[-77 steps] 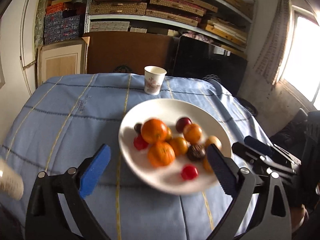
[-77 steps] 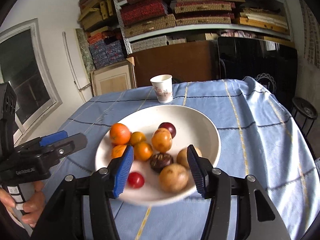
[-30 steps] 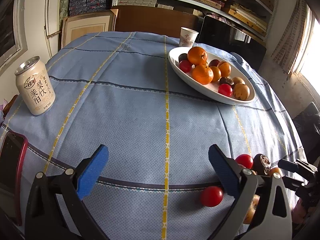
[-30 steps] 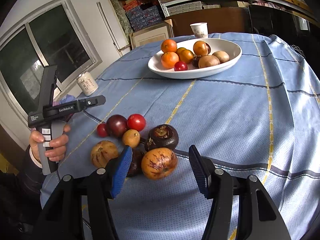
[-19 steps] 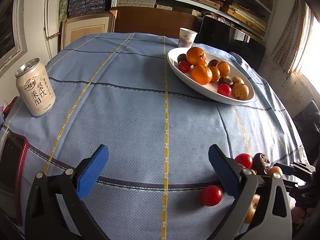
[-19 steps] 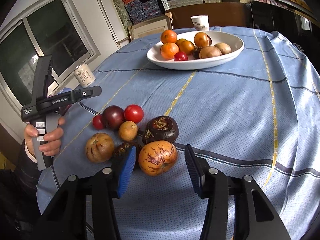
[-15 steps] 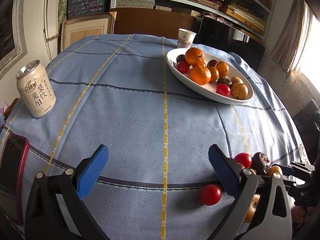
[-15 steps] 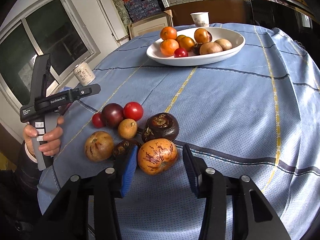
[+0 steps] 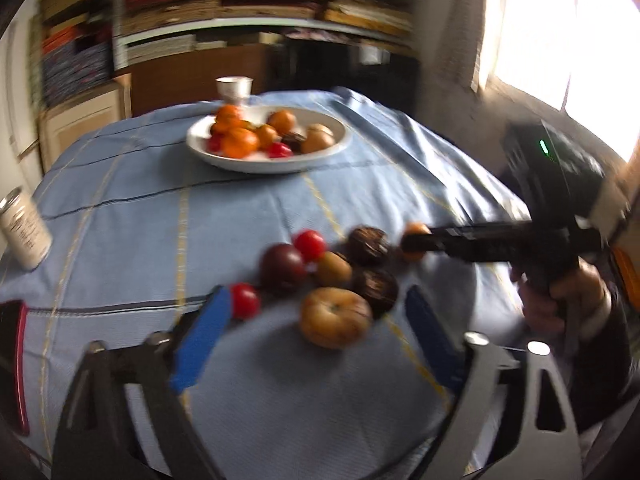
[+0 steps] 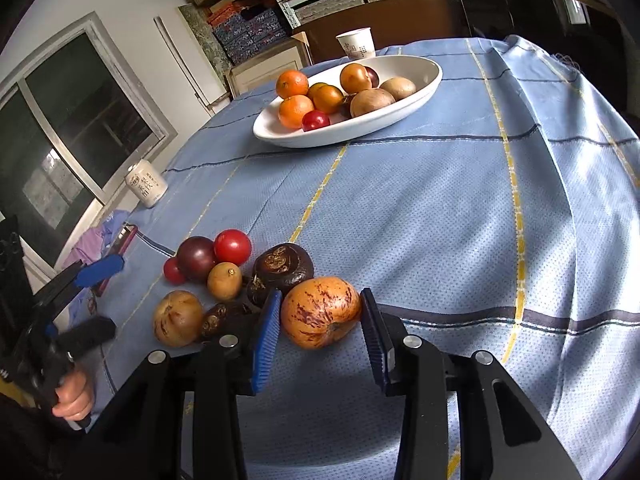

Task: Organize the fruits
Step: 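Grasp the striped tan fruit with the right tool while the left tool grasps a pale tan fruit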

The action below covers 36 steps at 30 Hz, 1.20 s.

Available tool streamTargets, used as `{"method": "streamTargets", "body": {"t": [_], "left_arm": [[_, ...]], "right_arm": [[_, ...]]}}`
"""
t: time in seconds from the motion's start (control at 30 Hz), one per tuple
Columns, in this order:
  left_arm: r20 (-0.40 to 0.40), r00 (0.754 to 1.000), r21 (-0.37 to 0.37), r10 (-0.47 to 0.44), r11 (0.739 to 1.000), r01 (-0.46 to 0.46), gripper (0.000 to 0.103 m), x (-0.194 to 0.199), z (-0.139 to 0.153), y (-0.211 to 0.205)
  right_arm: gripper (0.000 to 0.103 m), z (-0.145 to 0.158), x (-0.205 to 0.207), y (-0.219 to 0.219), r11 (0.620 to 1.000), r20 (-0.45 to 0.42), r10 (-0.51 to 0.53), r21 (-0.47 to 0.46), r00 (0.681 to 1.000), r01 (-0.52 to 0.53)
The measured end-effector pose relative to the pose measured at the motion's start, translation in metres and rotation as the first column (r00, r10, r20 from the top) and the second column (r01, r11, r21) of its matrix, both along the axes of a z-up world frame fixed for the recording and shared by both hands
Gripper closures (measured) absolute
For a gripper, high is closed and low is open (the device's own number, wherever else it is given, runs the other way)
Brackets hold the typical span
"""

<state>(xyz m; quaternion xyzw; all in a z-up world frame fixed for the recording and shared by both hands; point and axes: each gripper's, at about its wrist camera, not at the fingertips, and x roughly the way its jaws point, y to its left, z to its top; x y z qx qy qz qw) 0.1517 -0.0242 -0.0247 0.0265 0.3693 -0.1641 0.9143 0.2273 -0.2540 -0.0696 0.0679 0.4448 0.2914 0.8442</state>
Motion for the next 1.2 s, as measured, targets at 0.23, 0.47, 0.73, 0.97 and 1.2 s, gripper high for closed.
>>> {"method": "streamTargets", "body": {"t": [0.23, 0.47, 0.73, 0.97, 1.2], "left_arm": [[-0.148, 0.988, -0.011, -0.048, 0.999, 0.047, 0.049, 0.02, -0.021, -0.008], [-0.174, 0.983, -0.024, -0.051, 0.999, 0.048, 0.049, 0.024, -0.024, -0.009], [-0.206, 0.977, -0.019, -0.048, 0.999, 0.045, 0.05, 0.031, -0.03, -0.012], [-0.231, 0.972, -0.029, -0.042, 0.999, 0.036, 0.058, 0.037, -0.034, -0.01], [-0.19, 0.981, -0.039, -0.049, 0.998, 0.042, 0.058, 0.031, -0.025, -0.007]], "right_arm": [[0.063, 0.0, -0.001, -0.002, 1.0, -0.001, -0.008, 0.003, 1.0, 0.008], [0.063, -0.001, -0.002, -0.002, 1.0, 0.001, -0.008, 0.0, 1.0, 0.008], [0.063, -0.001, -0.001, -0.002, 1.0, 0.001, -0.009, 0.0, 1.0, 0.009], [0.063, -0.001, -0.002, -0.002, 1.0, 0.003, -0.009, -0.001, 1.0, 0.009], [0.063, -0.002, -0.001, -0.006, 1.0, -0.004, -0.018, 0.017, 1.0, 0.018]]}}
